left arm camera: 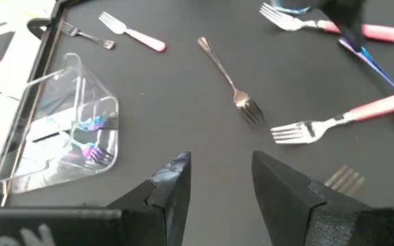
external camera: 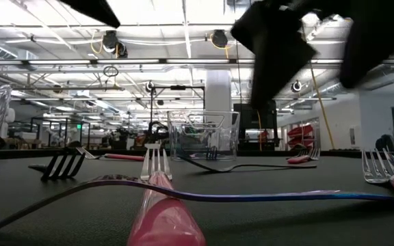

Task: Sort silverware by color (type)
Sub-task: Put the blue fork into the top transparent bin

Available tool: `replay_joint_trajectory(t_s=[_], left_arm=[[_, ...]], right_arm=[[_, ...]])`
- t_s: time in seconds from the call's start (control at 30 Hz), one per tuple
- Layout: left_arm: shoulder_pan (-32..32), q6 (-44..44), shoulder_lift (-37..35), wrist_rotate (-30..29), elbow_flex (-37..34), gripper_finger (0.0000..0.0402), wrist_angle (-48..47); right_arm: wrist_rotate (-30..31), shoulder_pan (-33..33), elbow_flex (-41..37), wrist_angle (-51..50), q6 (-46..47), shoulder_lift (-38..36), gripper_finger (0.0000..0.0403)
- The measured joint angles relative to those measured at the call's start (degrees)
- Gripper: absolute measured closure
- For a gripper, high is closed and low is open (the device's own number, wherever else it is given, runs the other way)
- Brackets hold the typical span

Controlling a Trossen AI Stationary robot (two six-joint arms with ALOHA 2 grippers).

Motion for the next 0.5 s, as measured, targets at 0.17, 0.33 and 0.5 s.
replay_joint_trajectory(t_s=[0.17, 0.33, 0.5], left_arm=[[0.38, 0.08, 0.22, -1.21, -0.02, 0.0244, 3.47], [0.34, 0.13, 0.24, -1.17, -0.02, 0.0244, 3.94], [0.34, 0.0, 0.24, -1.13, -0.02, 0.0244, 4.15]], right_arm=[[0.18, 0.69, -0.05, 3.41, 0.21, 3.44, 0.014], [0.21, 0.77, -0.09, 4.43, 2.96, 7.0, 0.0157], [0.4, 0.77, 0.12, 4.69, 4.8, 8.29, 0.018]])
